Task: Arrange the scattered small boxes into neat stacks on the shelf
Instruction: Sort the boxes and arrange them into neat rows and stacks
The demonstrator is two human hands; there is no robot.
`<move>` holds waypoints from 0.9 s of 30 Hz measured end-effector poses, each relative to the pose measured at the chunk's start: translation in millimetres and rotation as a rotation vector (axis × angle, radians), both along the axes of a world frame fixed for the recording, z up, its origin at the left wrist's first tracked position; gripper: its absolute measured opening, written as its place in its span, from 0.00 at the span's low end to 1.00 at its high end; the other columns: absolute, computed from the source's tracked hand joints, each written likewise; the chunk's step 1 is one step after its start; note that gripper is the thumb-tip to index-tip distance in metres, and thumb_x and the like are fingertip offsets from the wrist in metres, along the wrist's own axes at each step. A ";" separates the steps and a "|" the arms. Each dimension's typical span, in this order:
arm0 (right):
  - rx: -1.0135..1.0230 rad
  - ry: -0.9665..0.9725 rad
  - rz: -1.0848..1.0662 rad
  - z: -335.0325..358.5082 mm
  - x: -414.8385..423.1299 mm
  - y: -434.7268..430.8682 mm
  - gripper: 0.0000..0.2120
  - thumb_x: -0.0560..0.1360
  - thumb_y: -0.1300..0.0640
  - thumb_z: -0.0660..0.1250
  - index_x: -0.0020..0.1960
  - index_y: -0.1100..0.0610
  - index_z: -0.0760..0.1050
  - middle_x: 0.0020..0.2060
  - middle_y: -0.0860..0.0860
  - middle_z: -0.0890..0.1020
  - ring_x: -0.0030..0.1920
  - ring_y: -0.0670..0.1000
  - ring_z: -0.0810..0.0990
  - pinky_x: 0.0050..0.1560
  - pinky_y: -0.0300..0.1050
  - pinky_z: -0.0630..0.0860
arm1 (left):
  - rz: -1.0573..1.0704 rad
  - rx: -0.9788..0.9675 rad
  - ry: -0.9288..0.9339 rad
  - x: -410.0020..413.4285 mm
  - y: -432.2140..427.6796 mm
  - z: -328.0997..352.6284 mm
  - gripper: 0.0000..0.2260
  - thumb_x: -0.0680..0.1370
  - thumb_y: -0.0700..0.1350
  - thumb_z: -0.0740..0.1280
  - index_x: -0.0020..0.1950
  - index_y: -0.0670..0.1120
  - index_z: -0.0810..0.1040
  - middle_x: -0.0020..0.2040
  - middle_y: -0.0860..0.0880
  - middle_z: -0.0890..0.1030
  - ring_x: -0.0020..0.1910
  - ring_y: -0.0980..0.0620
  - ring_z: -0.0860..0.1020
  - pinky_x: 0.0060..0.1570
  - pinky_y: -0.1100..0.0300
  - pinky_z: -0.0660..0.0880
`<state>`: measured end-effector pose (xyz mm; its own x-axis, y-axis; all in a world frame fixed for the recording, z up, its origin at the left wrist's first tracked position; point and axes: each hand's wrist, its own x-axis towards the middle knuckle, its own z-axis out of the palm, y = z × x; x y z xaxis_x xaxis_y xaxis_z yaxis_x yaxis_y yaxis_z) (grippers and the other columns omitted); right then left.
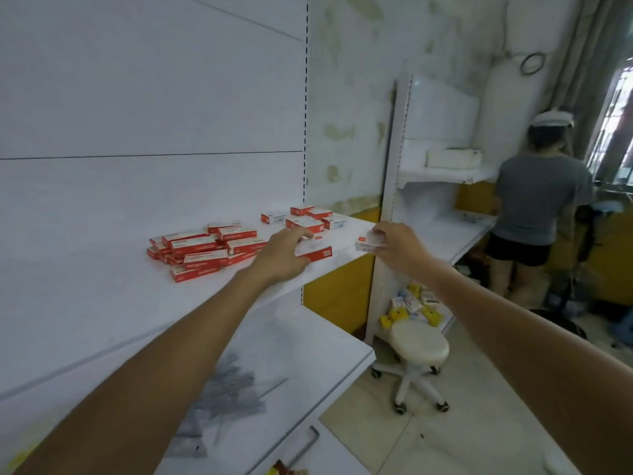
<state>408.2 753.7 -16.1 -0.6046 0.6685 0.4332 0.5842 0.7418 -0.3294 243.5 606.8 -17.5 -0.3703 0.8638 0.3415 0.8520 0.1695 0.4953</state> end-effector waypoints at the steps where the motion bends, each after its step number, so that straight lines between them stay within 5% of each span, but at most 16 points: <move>1: -0.001 -0.005 0.003 -1.1 3.3 10.8 0.14 0.74 0.61 0.64 0.60 0.57 0.73 0.54 0.55 0.79 0.47 0.51 0.74 0.45 0.42 0.73 | 0.004 0.006 -0.009 4.2 11.4 -1.6 0.21 0.74 0.40 0.68 0.67 0.48 0.70 0.69 0.47 0.70 0.66 0.47 0.69 0.63 0.55 0.69; 18: -0.066 -0.024 0.073 -17.1 -71.7 163.2 0.12 0.76 0.59 0.62 0.59 0.57 0.73 0.54 0.53 0.77 0.46 0.51 0.75 0.46 0.46 0.77 | 0.090 -0.022 0.021 -53.8 146.1 -1.1 0.20 0.75 0.40 0.66 0.67 0.46 0.69 0.67 0.46 0.71 0.66 0.48 0.69 0.63 0.58 0.66; 27: -0.048 -0.031 0.315 4.9 -161.7 226.0 0.13 0.75 0.63 0.63 0.59 0.60 0.72 0.54 0.56 0.78 0.52 0.54 0.76 0.54 0.48 0.74 | 0.297 -0.046 0.017 -114.2 199.2 10.8 0.19 0.74 0.41 0.68 0.64 0.47 0.71 0.61 0.45 0.74 0.58 0.47 0.73 0.56 0.57 0.72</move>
